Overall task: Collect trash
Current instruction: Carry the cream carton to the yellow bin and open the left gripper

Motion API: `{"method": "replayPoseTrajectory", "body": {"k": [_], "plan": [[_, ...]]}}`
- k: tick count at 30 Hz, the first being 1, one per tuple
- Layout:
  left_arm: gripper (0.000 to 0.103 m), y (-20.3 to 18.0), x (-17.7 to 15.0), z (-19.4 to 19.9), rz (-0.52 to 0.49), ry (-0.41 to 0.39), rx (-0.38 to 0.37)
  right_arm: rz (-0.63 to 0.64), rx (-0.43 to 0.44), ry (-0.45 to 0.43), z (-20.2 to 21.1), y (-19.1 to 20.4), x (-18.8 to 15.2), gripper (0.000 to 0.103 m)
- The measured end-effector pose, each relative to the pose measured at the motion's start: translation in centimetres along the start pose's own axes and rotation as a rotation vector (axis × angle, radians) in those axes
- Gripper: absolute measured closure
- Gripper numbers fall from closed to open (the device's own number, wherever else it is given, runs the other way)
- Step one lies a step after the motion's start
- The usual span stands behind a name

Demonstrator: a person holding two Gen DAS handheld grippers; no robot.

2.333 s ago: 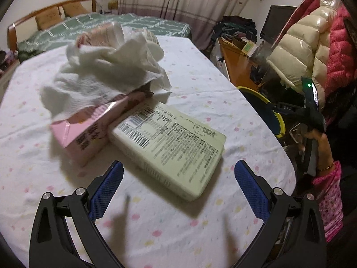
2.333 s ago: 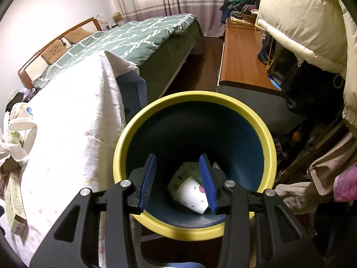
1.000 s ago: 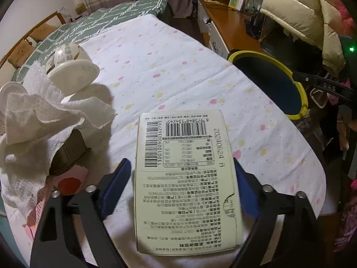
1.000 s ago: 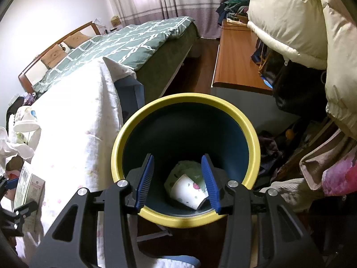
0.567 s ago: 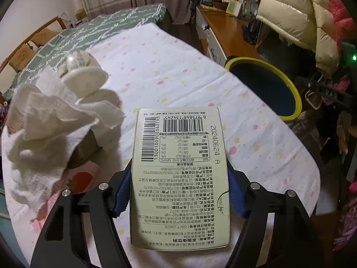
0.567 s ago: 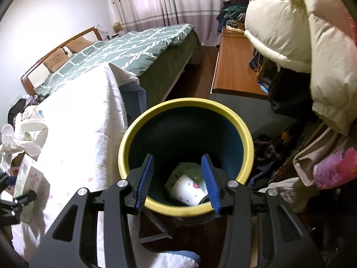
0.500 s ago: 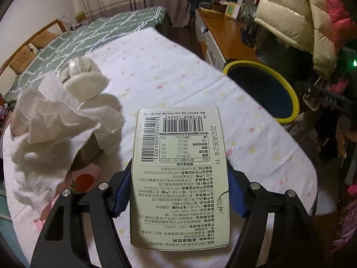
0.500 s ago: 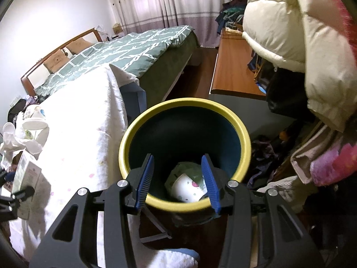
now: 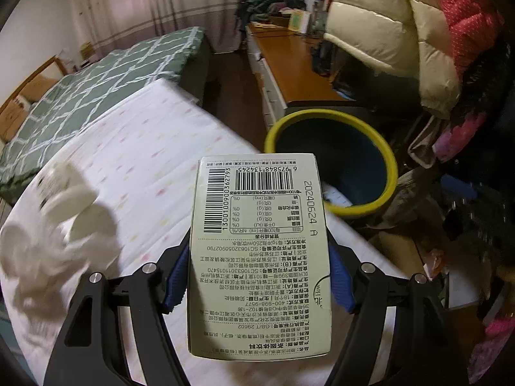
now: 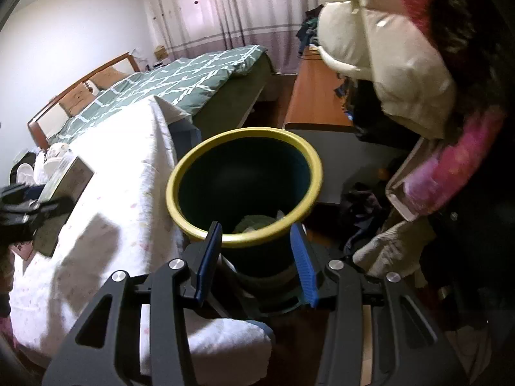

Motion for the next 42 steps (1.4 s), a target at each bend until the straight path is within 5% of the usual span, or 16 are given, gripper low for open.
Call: {"method": "replayPoseTrajectory", "body": {"k": [18, 22, 24, 32, 42], "plan": [[0.031, -12.5, 11.0, -7.7, -0.125, -0.013, -0.077, -0.087, -0.050, -0.037, 2.6, -4.8, -1.1, 0.060], [0.013, -12.5, 12.6, -8.7, -0.110, -0.058, -0.034, -0.093, -0.058, -0.036, 2.6, -5.0, -1.1, 0.057], [0.012, -11.8, 12.9, -8.2, -0.086, -0.073, -0.031, -0.089, -0.058, -0.038, 2.6, -4.8, -1.1, 0.057], [0.008, -4.5, 9.3, 1.2, 0.039, -0.189, -0.033, -0.061, -0.027, -0.040, 2.3, -2.5, -1.0, 0.056], [0.005, 8.1, -3.1, 11.5, 0.225, -0.252, 0.099, 0.009, 0.050, 0.000, 0.1, 2.8, -1.2, 0.055]]}}
Point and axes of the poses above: each gripper's, at about its wrist camera, not at the fingertips, and z roughly against the way its jaws point, y to its left, x to its top, the point moved 9 cm from there along -z, roughly the way its jaws point, and after that the axes turned 11 degrees about x, right-handed, at the moved point
